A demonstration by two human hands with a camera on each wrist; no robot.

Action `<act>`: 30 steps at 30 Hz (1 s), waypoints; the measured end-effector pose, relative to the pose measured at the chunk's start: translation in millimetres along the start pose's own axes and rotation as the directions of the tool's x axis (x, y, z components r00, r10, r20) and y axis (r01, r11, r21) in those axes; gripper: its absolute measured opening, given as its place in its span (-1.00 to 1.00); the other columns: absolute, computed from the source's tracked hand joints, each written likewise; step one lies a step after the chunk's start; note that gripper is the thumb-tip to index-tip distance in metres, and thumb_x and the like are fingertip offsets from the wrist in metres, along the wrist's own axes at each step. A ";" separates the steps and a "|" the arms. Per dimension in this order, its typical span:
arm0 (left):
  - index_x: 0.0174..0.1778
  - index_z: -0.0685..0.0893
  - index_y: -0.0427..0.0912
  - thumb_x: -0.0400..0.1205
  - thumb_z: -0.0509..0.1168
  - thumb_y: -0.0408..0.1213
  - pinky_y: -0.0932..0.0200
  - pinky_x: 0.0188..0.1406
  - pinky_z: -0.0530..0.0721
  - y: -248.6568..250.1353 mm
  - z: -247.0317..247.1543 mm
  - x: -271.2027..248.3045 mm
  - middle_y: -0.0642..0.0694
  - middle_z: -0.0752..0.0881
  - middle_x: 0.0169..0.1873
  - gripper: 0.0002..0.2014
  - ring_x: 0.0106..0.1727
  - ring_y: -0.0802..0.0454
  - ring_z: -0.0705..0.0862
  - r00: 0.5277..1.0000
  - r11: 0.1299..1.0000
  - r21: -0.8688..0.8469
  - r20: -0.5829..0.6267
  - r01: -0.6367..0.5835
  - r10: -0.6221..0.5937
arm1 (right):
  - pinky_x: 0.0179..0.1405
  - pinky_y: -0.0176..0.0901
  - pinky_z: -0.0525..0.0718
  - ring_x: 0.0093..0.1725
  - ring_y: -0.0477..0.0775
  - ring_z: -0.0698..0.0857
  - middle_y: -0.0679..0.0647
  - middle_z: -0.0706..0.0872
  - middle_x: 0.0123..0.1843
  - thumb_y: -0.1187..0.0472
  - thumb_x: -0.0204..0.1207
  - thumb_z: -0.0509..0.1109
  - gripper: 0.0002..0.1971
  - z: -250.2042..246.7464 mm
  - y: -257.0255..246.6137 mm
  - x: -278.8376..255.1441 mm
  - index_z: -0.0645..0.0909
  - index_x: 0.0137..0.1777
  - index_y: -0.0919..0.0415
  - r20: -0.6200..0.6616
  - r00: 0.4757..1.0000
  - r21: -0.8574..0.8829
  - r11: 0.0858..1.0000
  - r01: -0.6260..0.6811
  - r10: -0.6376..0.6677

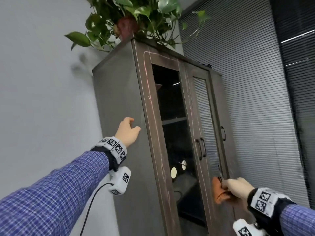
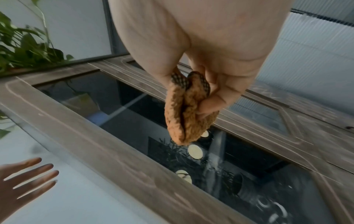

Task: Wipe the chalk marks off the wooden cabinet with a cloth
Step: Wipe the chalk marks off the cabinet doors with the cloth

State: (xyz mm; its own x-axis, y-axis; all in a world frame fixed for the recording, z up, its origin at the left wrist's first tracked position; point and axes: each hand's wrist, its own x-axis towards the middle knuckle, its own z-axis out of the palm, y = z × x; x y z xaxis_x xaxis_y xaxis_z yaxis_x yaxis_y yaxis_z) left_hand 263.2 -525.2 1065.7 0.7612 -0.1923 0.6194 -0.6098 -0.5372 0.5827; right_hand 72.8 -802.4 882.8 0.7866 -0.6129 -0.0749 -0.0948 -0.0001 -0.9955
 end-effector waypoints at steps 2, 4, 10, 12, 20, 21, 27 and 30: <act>0.60 0.39 -0.24 0.69 0.33 -0.29 0.07 0.41 0.45 23.8 -2.1 7.3 -0.24 0.50 0.48 -0.46 0.45 -0.12 0.53 0.999 0.999 0.010 -0.026 -0.040 0.040 | -0.63 -0.17 0.56 -0.72 0.22 0.58 0.40 0.59 -0.57 0.63 0.45 0.05 -0.74 -0.6 -33.3 14.1 0.56 -0.34 0.56 0.040 0.997 0.032 0.998 0.060 -0.061; 0.63 0.36 -0.21 0.70 0.33 -0.30 0.07 0.41 0.45 45.2 -5.4 16.7 -0.23 0.48 0.51 -0.44 0.48 -0.11 0.51 0.995 0.997 0.013 -0.071 -0.070 0.070 | -0.50 0.01 0.63 -0.65 0.28 0.62 0.48 0.62 -0.50 0.62 0.42 0.05 -0.75 7.1 -67.5 35.0 0.57 -0.27 0.60 0.061 0.988 0.045 0.989 0.138 -0.141; 0.69 0.30 -0.12 0.68 0.35 -0.20 -0.11 0.57 0.45 90.3 -18.3 59.2 -0.21 0.41 0.58 -0.35 0.54 -0.15 0.47 0.953 0.981 0.019 -0.232 -0.194 0.193 | -0.39 0.12 0.79 -0.47 0.27 0.73 0.35 0.70 -0.45 0.48 0.47 0.23 -0.82 38.5 -169.8 76.3 0.63 -0.28 0.38 0.097 0.913 0.053 0.918 0.392 -0.395; 0.68 0.31 -0.09 0.66 0.34 -0.12 -0.21 0.57 0.45 98.8 -22.4 75.4 -0.20 0.43 0.57 -0.35 0.53 -0.19 0.48 0.928 0.976 0.024 -0.304 -0.217 0.214 | -0.63 -0.19 0.66 -0.61 0.17 0.69 0.32 0.69 -0.51 0.49 0.53 0.18 -0.78 45.6 -200.5 81.8 0.61 -0.27 0.39 0.087 0.878 0.077 0.881 0.466 -0.471; 0.66 0.40 -0.09 0.58 0.20 0.07 -0.19 0.58 0.41 122.4 -18.5 106.5 -0.20 0.48 0.51 -0.30 0.51 -0.22 0.46 0.868 0.950 0.180 -0.391 -0.253 0.306 | -0.19 0.26 0.80 -0.39 0.35 0.78 0.24 0.77 -0.42 0.16 0.38 0.26 -0.75 56.2 -313.1 121.7 0.72 -0.37 0.23 -0.114 0.672 0.102 0.664 0.740 -0.732; 0.65 0.42 -0.11 0.53 0.16 0.09 -0.18 0.56 0.43 123.4 -18.3 106.9 -0.22 0.50 0.49 -0.28 0.49 -0.23 0.47 0.867 0.947 0.208 -0.391 -0.245 0.310 | -0.18 0.20 0.80 -0.37 0.31 0.78 0.19 0.78 -0.42 0.17 0.37 0.25 -0.75 54.9 -325.1 121.9 0.72 -0.37 0.22 -0.149 0.650 0.072 0.647 0.759 -0.745; 0.30 0.66 -0.11 0.47 0.10 0.08 -0.10 0.37 0.47 129.8 -16.3 109.4 -0.26 0.58 0.23 -0.44 0.31 -0.27 0.52 0.843 0.910 0.388 -0.434 -0.144 0.318 | -0.08 -0.17 0.55 0.00 0.28 0.71 0.19 0.77 -0.03 0.30 0.54 0.25 -0.76 64.8 -393.8 143.2 0.74 0.05 0.24 -0.203 0.486 -0.064 0.507 0.860 -0.850; -0.01 0.68 -0.13 0.46 0.08 0.08 -0.10 0.26 0.54 136.8 -14.4 114.8 -0.26 0.62 0.06 -0.56 0.19 -0.26 0.54 0.840 0.888 0.451 -0.444 -0.091 0.312 | 0.12 -0.13 0.64 0.12 0.24 0.72 0.16 0.76 0.16 0.30 0.57 0.28 -0.69 74.1 -423.1 162.1 0.72 0.25 0.16 -0.173 0.469 -0.044 0.483 0.875 -0.866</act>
State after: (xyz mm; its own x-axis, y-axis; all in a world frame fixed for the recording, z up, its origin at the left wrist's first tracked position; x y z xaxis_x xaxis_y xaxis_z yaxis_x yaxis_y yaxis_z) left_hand 264.1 -609.0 1224.1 0.3512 0.0358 0.9356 -0.5107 -0.8302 0.2235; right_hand 285.6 -843.1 1287.6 0.3458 -0.4239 0.8371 0.6152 -0.5712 -0.5434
